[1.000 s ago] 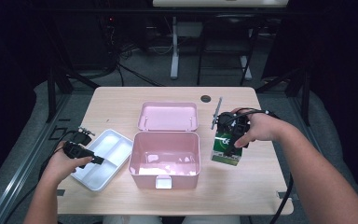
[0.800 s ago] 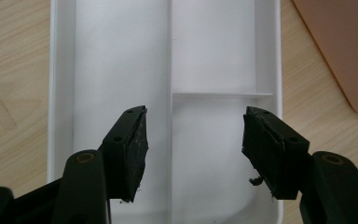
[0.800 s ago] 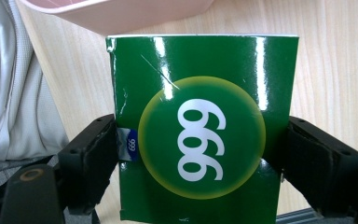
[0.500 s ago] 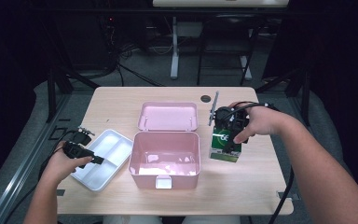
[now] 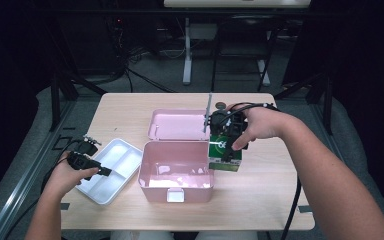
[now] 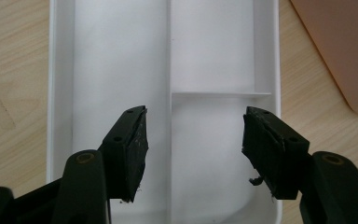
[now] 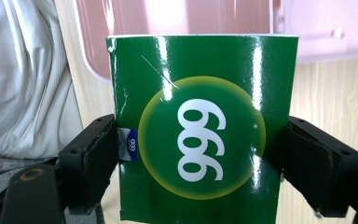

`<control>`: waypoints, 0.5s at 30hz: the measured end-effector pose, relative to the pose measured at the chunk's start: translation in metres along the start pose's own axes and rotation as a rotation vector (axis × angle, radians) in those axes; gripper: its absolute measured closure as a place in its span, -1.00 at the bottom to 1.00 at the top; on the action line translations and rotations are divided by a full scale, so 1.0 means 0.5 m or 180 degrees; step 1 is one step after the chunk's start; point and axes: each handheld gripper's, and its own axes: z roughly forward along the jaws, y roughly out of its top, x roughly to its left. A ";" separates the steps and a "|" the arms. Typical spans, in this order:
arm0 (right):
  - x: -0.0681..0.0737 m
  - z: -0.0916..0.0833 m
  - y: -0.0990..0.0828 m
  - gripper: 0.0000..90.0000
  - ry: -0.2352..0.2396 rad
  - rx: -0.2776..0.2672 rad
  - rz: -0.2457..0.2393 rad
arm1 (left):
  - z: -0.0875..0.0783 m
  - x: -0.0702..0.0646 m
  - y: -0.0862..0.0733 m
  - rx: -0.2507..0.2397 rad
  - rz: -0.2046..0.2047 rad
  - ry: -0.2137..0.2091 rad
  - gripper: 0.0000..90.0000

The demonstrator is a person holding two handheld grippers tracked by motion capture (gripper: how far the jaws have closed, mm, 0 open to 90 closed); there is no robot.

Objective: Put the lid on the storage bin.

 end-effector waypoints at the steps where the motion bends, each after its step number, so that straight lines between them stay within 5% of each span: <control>1: 0.003 0.000 0.009 -0.63 0.0001 0.0004 -0.0024 | 0.001 0.001 0.000 0.0005 0.0005 -0.0002 -0.11; 15: 0.024 0.030 0.124 -0.63 0.0108 -0.0062 -0.0255 | 0.003 0.002 0.000 -0.0004 -0.0013 -0.0018 -0.11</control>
